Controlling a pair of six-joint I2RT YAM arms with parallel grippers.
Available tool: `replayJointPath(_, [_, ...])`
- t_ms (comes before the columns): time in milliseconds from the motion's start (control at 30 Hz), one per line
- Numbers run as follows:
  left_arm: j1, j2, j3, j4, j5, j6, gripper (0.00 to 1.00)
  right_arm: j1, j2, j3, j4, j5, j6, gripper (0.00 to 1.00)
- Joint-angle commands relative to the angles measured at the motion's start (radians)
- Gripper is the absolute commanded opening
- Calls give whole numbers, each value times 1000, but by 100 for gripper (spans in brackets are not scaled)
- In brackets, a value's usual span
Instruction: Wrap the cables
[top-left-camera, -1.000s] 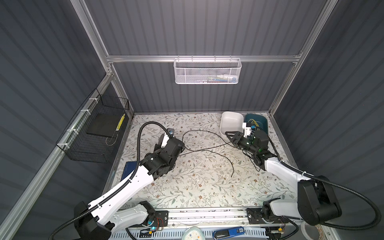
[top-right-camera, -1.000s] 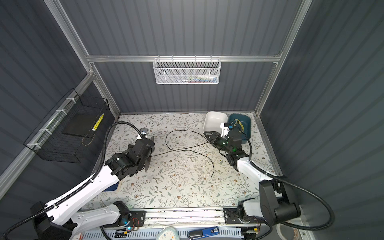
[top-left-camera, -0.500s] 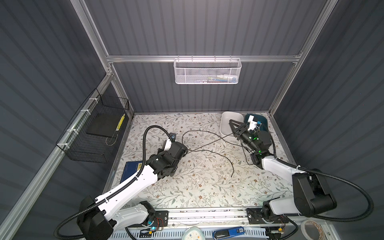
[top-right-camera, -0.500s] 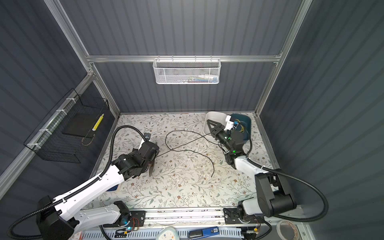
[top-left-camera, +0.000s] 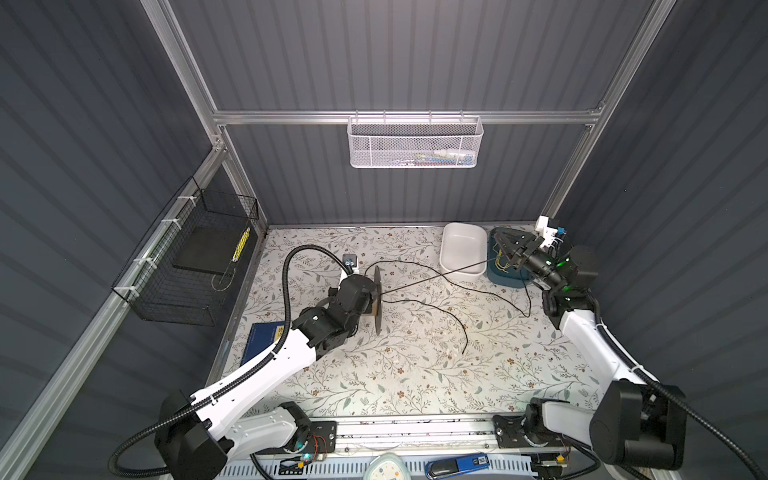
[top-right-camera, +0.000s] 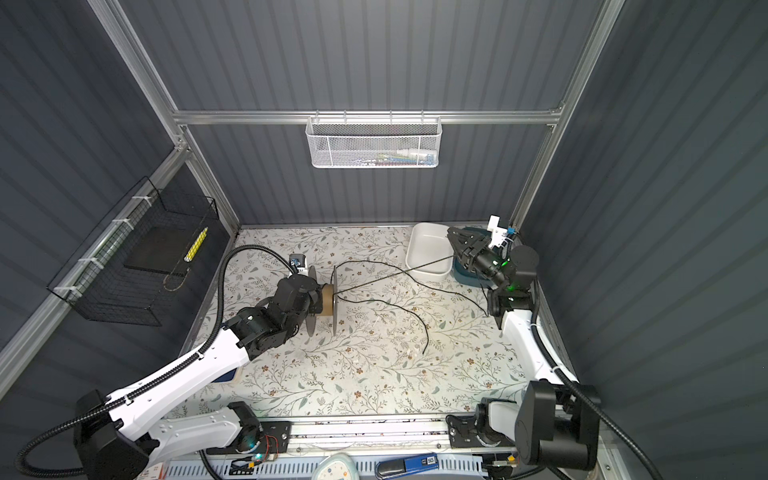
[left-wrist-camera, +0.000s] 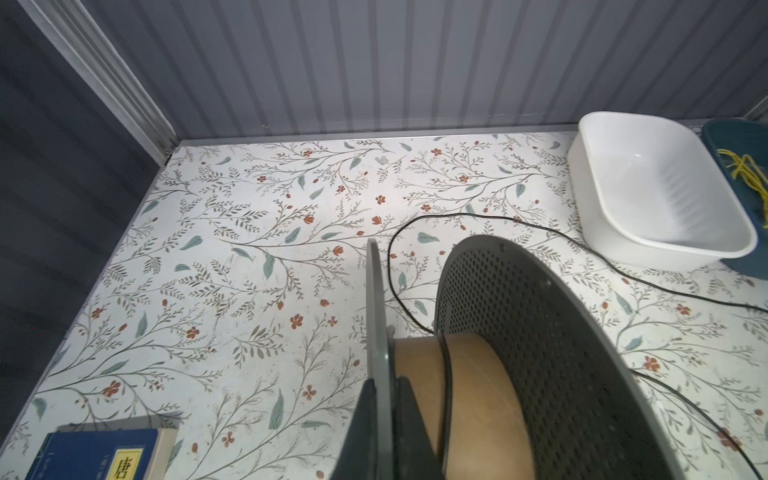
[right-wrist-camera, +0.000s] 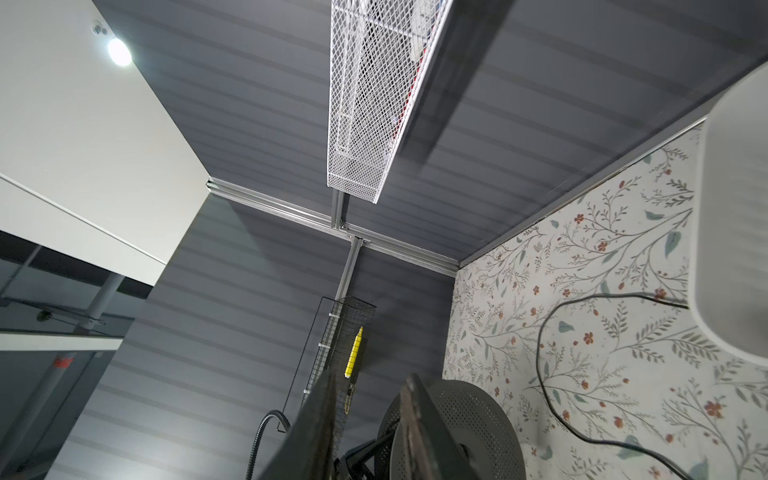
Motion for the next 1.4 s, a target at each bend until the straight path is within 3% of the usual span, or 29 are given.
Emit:
replayJointPath(0, [79, 26, 3, -194, -89, 146, 0, -32, -37, 85, -68, 165, -144, 19])
replayJointPath(167, [36, 109, 110, -271, 57, 275, 0, 50, 14, 229, -189, 218, -275, 3])
replayJointPath(367, [-45, 48, 145, -367, 200, 452, 0, 111, 223, 550, -377, 289, -441, 1])
replayJointPath(533, [-57, -108, 172, -368, 399, 544, 0, 132, 358, 650, -508, 428, -612, 0])
replayJointPath(667, [-55, -142, 277, -378, 469, 535, 0, 166, 383, 562, -507, 530, -685, 0])
replayJointPath(800, [-27, -111, 404, -301, 521, 467, 0, 291, 324, 370, -448, 637, -747, 0])
replayJointPath(1000, [39, -51, 526, -159, 581, 346, 0, 438, 230, 61, -281, 750, -694, 0])
replayJointPath(1133, [46, -8, 532, -67, 454, 232, 0, 535, 184, -79, -184, 771, -598, 0])
replayJointPath(1367, [48, 61, 397, 190, 96, 60, 0, 832, 68, -162, -118, 929, -526, 0])
